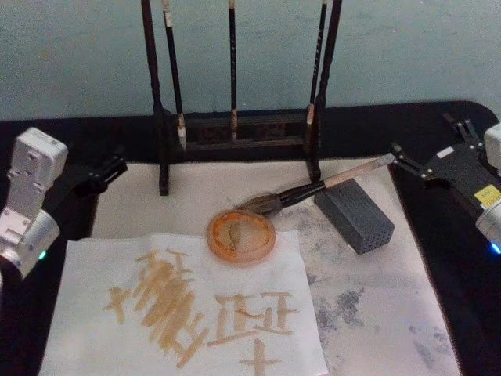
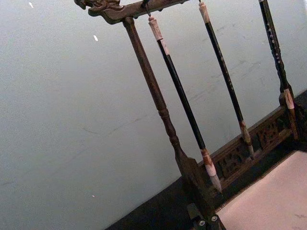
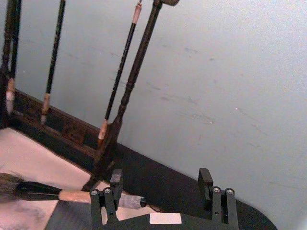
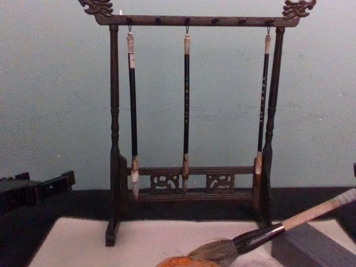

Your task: Pick up the brush from the inkstone, write on the paper, then place the brush back to its original position.

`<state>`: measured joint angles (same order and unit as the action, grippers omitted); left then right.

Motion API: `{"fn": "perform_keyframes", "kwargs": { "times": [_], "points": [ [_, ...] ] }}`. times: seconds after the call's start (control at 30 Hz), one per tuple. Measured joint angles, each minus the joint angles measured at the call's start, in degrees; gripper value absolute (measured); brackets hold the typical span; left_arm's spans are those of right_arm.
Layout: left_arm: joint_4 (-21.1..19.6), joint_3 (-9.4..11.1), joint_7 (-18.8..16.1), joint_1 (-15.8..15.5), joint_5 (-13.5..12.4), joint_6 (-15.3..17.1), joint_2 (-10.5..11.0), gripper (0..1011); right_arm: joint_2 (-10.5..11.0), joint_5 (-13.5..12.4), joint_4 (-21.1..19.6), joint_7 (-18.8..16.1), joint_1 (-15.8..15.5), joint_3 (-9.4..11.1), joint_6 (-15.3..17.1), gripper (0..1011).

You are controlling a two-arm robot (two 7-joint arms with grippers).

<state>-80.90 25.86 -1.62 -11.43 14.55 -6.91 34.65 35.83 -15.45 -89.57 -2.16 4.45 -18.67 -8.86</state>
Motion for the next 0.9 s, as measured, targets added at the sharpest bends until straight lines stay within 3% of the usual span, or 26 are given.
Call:
{"fn": "perform_keyframes", "kwargs": {
  "times": [0.13, 0.53, 0.9],
  "points": [
    [0.00, 0.00, 0.00, 0.00, 0.00, 0.00, 0.00, 1002, 0.15, -1.63, -1.33, -1.50, -1.47, 1.06, -0.17, 1006],
    [0.00, 0.00, 0.00, 0.00, 0.00, 0.00, 0.00, 1002, -0.52, -11.41, -3.08, -10.23, -5.64, 4.09, -0.40, 1006],
    [0.00, 0.00, 0.00, 0.00, 0.00, 0.00, 0.00, 1002, -2.28, -19.91, -2.31, -17.97, -7.26, 6.23, 2.39, 1006]
  ]
}}
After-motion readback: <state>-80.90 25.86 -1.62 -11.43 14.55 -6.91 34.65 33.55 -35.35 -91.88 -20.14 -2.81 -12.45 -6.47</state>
